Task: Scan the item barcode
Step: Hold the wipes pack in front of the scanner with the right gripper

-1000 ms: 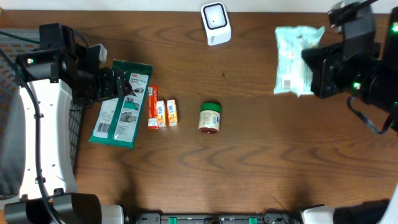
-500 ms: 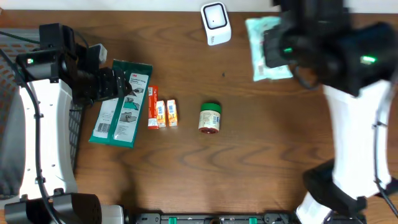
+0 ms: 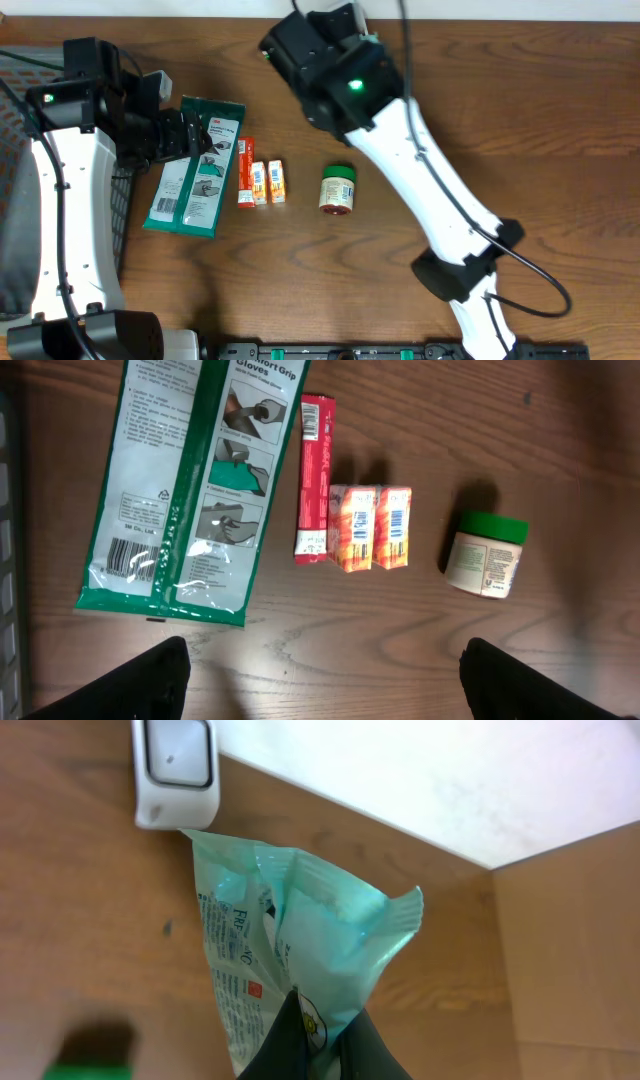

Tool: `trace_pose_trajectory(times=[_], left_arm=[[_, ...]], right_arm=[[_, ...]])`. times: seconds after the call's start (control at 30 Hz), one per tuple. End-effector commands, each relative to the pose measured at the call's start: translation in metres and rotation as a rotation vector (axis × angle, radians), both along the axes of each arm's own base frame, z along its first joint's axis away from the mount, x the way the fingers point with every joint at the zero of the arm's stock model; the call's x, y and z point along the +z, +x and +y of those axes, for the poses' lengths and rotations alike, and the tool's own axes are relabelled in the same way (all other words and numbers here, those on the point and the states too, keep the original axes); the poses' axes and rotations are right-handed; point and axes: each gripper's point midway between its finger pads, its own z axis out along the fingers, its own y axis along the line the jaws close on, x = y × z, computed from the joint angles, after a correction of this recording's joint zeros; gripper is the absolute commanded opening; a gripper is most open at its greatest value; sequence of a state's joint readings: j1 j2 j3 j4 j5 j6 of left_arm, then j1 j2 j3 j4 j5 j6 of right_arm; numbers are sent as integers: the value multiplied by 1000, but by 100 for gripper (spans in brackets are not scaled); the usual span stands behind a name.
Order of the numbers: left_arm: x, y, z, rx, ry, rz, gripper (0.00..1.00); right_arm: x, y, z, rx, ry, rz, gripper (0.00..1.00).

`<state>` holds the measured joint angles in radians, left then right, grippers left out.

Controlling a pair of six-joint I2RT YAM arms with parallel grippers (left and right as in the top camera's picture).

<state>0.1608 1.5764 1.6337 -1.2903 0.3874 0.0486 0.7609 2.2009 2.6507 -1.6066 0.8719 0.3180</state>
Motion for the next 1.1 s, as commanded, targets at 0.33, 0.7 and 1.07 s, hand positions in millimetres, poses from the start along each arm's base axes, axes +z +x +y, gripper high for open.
trace_pose_trajectory(times=[0.33, 0.7, 1.07], left_arm=[[4, -3, -1, 4, -5, -7, 87], [4, -3, -1, 4, -5, -7, 87], [4, -3, -1, 4, -5, -7, 87]], right_arm=[[-39, 85, 45, 139, -269, -85, 1], [-79, 151, 93, 383, -387, -116, 1], [-128, 228, 74, 352, -621, -228, 1]])
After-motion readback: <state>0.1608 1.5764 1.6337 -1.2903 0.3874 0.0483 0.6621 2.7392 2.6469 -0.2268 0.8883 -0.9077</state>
